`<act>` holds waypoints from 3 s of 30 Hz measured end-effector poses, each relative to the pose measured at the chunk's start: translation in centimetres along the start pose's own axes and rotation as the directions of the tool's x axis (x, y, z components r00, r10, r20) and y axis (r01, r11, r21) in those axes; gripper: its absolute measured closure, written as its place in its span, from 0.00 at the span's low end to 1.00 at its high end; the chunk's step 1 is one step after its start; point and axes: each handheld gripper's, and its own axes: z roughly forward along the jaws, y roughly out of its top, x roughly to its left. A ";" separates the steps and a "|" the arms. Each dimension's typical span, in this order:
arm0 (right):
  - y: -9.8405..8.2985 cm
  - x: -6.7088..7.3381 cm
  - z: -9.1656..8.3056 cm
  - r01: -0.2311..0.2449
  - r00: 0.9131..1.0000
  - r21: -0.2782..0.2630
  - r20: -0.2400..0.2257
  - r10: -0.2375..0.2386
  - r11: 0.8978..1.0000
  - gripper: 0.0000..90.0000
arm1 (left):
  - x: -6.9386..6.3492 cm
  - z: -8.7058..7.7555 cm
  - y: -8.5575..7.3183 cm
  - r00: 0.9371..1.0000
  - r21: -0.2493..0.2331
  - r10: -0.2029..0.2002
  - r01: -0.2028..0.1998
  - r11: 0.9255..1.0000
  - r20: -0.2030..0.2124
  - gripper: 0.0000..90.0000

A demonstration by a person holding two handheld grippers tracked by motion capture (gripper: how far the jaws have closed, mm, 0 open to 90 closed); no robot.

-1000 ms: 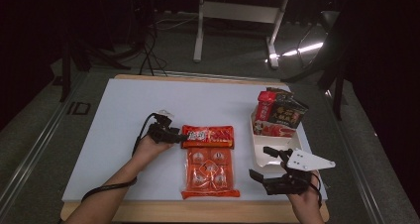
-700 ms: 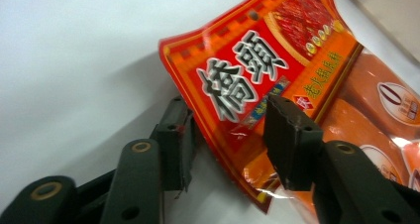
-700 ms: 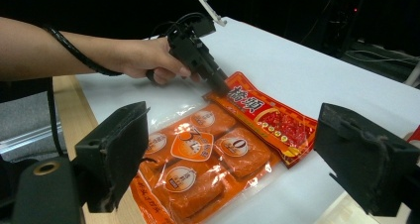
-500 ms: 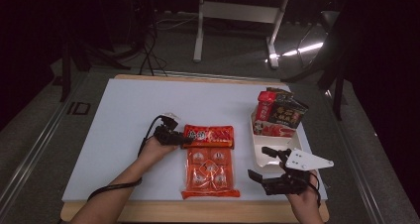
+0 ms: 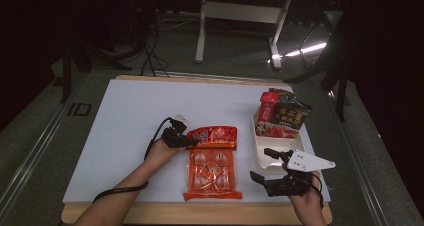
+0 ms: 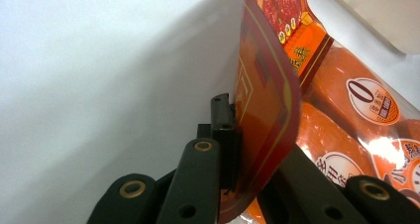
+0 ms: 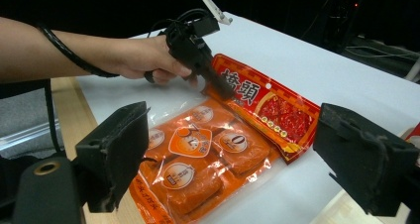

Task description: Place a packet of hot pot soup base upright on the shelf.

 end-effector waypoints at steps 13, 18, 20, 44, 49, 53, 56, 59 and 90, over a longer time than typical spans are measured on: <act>0.3 -0.1 -0.6 -0.025 0.998 -0.020 0.062 0.027 0.999 0.16 | -1.9 -3.2 1.4 0.999 -0.073 0.042 -0.041 0.997 0.012 1.00; 0.4 -0.1 -0.9 -0.047 0.997 -0.017 0.060 0.048 0.999 0.12 | -2.7 -4.5 1.8 0.998 -0.095 0.060 -0.057 0.994 0.022 1.00; 0.5 0.1 -0.9 -0.035 0.997 -0.029 0.067 0.037 0.999 0.11 | -3.1 -4.9 1.8 0.997 -0.102 0.070 -0.067 0.992 0.022 1.00; 1.6 0.5 -1.4 -0.042 0.994 -0.025 0.105 0.044 0.999 0.16 | -8.5 -9.7 2.8 0.979 -0.236 0.197 -0.180 0.955 0.053 1.00; 1.9 0.3 -1.4 -0.041 0.994 -0.037 0.096 0.044 0.998 0.16 | -10.1 -11.0 3.3 0.958 -0.272 0.277 -0.248 0.930 0.073 1.00; 2.2 -0.1 -1.3 -0.032 0.995 -0.032 0.089 0.035 0.999 0.19 | -11.2 -11.5 3.6 0.944 -0.297 0.323 -0.291 0.909 0.062 1.00; 2.7 -0.2 -1.2 -0.027 0.996 -0.034 0.081 0.029 0.999 0.23 | -11.9 -11.8 3.7 0.929 -0.317 0.365 -0.330 0.889 0.056 1.00; 3.1 -0.8 -0.7 -0.037 0.996 -0.032 0.081 0.039 0.999 0.22 | -12.3 -12.0 3.9 0.919 -0.334 0.390 -0.351 0.875 0.055 1.00; 3.2 -2.8 3.5 0.000 0.992 -0.003 -0.125 -0.001 1.000 0.70 | -12.6 -13.4 4.8 0.907 -0.427 0.405 -0.324 0.844 0.113 1.00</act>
